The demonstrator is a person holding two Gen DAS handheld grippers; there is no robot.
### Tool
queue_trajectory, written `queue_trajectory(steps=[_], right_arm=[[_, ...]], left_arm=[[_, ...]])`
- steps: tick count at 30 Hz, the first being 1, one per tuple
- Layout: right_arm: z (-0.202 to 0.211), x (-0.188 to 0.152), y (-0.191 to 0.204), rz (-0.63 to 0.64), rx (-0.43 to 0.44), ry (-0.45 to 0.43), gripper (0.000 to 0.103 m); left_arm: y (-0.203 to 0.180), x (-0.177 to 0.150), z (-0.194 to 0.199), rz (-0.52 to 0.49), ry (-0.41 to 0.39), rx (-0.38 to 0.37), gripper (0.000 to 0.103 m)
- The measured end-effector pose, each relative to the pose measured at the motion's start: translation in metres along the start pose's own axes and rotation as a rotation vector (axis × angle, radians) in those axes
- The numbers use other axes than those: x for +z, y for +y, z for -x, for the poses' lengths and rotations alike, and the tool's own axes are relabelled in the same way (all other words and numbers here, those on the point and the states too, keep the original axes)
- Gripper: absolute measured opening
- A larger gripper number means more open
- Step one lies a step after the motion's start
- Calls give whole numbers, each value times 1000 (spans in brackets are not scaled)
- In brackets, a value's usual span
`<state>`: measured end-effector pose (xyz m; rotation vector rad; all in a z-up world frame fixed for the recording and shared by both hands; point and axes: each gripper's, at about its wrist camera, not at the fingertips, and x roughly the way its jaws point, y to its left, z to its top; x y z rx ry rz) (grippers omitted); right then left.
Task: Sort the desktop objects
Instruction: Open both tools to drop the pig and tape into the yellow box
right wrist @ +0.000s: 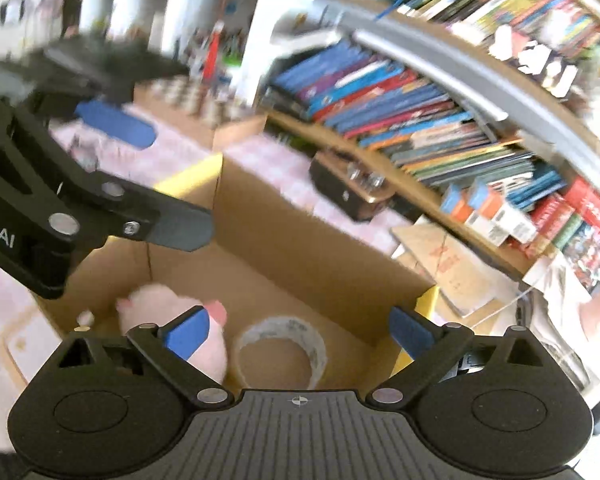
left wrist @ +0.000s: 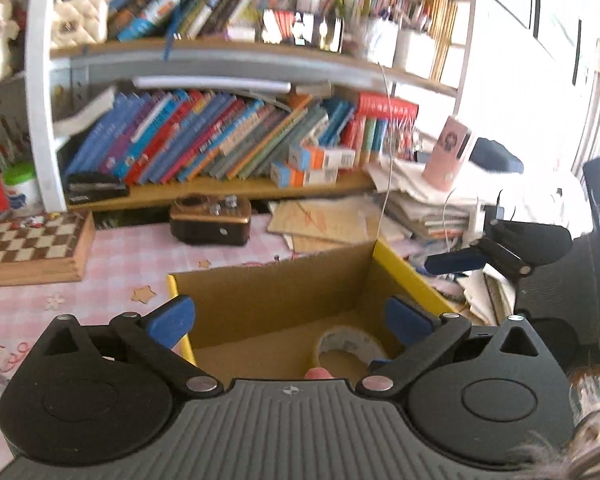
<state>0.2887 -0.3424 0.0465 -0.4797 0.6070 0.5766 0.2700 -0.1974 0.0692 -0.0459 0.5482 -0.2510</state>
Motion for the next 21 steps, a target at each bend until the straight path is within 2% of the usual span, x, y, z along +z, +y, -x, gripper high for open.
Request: queue_trajectory(steps=[6,11,15,21], right_arm=[[36,-11,6,-165,-46,-76,100],[58,-29,16,-326,-109,-117,100],[72,-48,30,-434,-167,-119,103],[81,-68,59,-490,-219,-81,103]], left_arm=[[4,-15,42,63,-62,22,103],[13,-39,72,120,-80,54,103],[27,-61,91,179,-71,69,103],[45,-91,110,206,-55,99,103]])
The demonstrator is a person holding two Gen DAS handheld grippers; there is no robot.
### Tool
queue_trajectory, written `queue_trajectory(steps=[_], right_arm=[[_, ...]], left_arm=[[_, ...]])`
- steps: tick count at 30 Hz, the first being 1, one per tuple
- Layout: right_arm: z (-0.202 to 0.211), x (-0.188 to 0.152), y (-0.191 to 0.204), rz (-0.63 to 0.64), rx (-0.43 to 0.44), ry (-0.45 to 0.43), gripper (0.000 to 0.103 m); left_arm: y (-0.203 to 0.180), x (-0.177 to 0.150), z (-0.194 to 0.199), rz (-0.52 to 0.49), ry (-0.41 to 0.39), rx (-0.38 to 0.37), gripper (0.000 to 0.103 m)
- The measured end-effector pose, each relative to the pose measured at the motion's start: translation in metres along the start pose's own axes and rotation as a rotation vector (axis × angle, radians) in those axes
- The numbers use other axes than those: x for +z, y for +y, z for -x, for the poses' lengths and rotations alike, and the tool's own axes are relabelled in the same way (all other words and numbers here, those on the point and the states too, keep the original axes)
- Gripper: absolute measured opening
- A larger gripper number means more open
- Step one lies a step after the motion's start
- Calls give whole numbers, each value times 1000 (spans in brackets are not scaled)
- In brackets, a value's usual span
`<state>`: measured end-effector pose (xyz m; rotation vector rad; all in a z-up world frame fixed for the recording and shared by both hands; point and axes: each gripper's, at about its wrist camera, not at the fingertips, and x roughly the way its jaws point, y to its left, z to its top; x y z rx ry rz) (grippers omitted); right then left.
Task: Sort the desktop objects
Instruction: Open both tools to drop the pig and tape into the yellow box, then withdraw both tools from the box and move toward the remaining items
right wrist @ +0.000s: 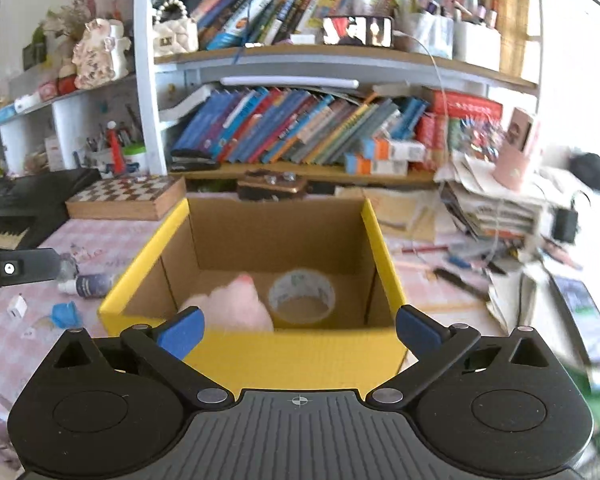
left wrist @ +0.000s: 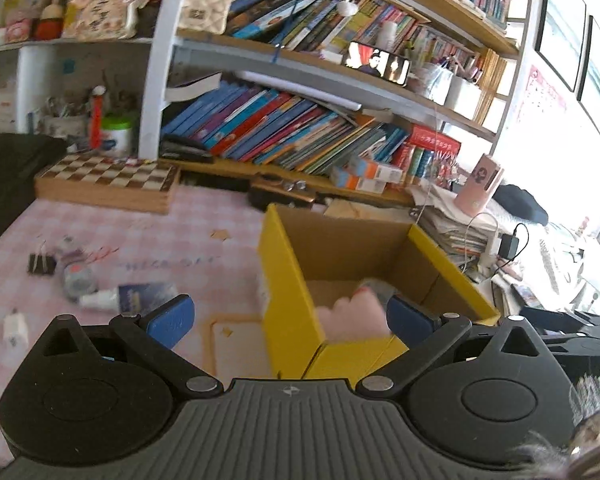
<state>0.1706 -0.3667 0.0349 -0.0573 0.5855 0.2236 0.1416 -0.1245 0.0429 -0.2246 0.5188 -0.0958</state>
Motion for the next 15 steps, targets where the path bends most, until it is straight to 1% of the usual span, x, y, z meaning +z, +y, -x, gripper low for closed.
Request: queue_trajectory(steps=[3,8,15], right_arm=[[6,-13,11,-11,-16,24,103],[18,-30,32,-24,-42,45,103],[35,-47,65,-60,-58,73,103]], left_arm=[[10,-11,8,2,23,-13,103],[19,-25,23,-63,41,-19,103],[34,-38,47,-67,62,-42,103]])
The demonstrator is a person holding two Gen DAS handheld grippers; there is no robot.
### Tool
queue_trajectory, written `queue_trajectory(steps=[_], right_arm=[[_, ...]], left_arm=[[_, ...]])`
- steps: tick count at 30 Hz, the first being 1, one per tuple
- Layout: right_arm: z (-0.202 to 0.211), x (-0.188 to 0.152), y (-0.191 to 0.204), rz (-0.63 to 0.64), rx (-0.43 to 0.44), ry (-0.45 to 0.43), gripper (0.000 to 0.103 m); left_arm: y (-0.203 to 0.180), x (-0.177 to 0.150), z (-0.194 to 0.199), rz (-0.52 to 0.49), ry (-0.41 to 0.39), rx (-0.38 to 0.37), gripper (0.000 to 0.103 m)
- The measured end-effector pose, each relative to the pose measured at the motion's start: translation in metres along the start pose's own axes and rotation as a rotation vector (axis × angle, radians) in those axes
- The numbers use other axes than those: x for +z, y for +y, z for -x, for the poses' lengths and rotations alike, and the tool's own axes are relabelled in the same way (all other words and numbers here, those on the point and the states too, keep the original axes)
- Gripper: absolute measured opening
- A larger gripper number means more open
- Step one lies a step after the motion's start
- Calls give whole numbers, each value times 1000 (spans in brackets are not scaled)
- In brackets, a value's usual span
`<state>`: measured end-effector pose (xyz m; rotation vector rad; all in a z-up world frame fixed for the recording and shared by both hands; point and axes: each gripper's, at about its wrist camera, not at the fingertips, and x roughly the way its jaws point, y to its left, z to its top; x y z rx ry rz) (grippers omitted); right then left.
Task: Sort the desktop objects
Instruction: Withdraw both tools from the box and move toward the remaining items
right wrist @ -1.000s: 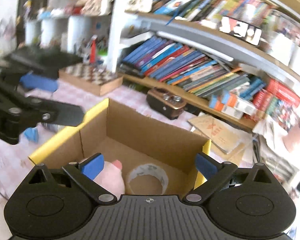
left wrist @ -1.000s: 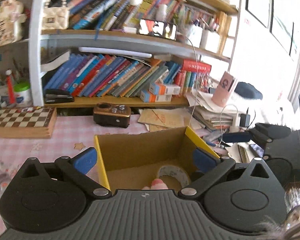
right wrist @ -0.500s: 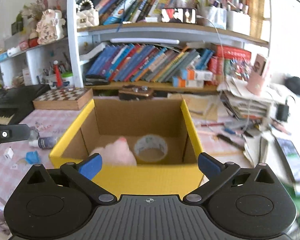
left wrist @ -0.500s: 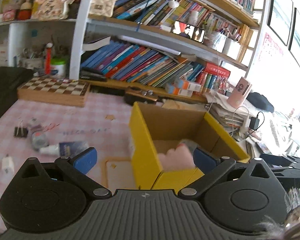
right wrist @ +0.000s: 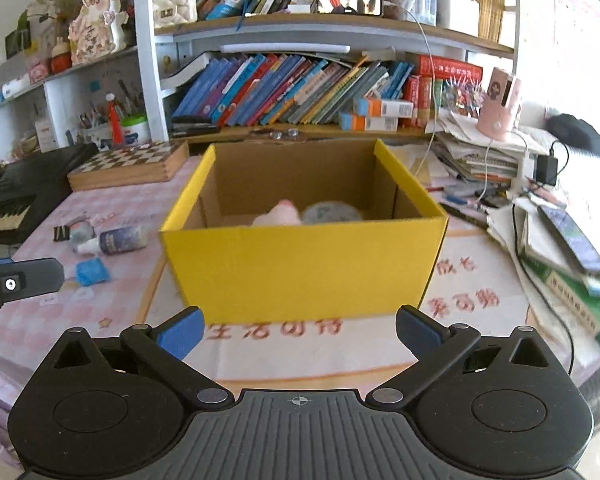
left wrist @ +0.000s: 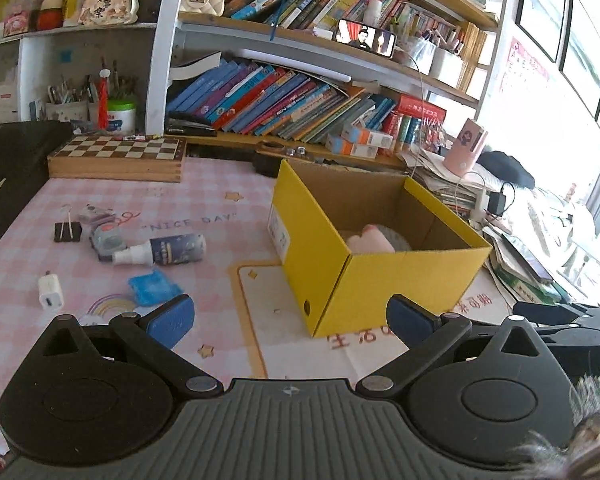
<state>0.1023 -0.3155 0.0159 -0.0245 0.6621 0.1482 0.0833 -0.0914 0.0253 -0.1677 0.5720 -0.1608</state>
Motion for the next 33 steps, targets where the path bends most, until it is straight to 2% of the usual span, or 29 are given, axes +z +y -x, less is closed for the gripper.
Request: queue_trajectory(steps=[7,14,22,30,33], right_arm=[[11,-13,24,-17,-20,38,103],[17,-22,47,-42,-38,53,103],[19,-29,76,-33,-20,70,103],[22,-34,106,-1,0,84,103],[21,-34,117,14,14,88,103]], left_arm=[[21,-3,18,22,-9,-1,103],[47,-5,26,45,29,-11,103],[75,-10,41,46,30,5,103],[93,-16,55,32,28,-22,103],[99,-19,57,17,50,0,103]])
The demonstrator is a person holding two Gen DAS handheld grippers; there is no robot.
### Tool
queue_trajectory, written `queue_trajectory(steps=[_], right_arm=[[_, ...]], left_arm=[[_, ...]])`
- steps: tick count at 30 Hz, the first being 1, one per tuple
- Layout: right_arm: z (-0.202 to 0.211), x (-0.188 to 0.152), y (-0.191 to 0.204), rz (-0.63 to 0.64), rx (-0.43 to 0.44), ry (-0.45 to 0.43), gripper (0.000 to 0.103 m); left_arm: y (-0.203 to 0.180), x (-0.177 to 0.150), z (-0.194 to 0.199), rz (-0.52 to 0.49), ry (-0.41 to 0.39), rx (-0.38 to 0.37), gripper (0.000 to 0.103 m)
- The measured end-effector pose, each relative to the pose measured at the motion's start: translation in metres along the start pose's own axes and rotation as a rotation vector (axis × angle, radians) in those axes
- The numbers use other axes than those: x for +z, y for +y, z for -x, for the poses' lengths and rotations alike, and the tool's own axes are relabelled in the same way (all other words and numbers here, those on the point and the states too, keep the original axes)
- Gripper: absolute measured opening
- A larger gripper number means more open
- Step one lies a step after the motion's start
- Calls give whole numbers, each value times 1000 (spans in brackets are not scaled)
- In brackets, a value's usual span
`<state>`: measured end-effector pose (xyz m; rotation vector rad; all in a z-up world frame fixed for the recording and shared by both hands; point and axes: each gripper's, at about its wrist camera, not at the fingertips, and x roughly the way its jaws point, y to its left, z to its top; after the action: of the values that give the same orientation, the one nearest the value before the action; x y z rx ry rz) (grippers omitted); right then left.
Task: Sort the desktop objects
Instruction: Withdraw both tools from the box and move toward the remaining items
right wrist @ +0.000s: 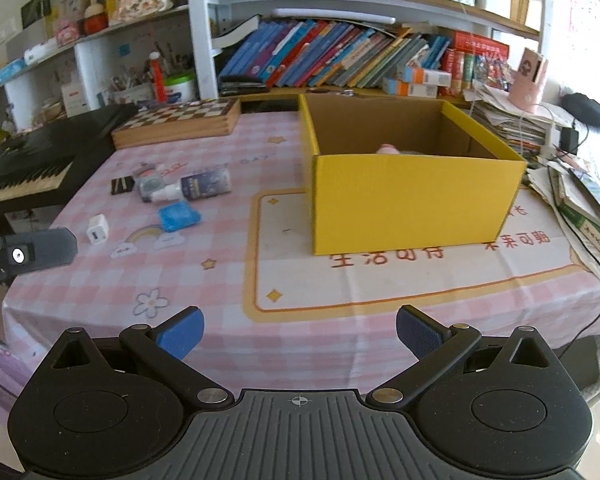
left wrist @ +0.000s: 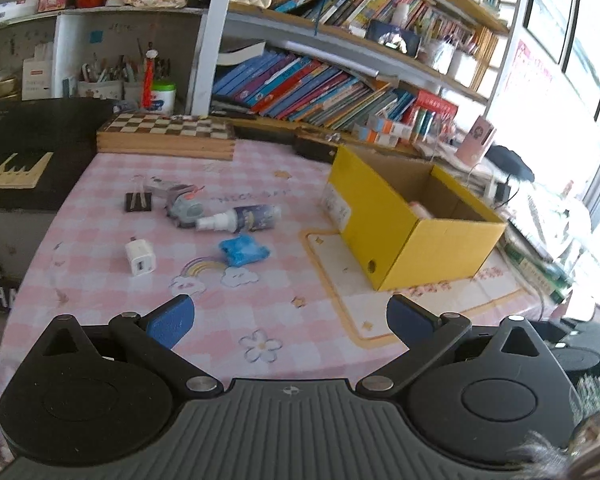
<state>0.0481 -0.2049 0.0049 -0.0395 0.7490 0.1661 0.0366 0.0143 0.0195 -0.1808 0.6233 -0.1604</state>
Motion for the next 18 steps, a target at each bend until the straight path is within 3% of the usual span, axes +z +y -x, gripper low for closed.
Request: queue_trajectory(steps=[18], right_arm=[[-19,10,59,103,110,-18,103]], left_arm=[[52,-10,6,52,-3,71,103]])
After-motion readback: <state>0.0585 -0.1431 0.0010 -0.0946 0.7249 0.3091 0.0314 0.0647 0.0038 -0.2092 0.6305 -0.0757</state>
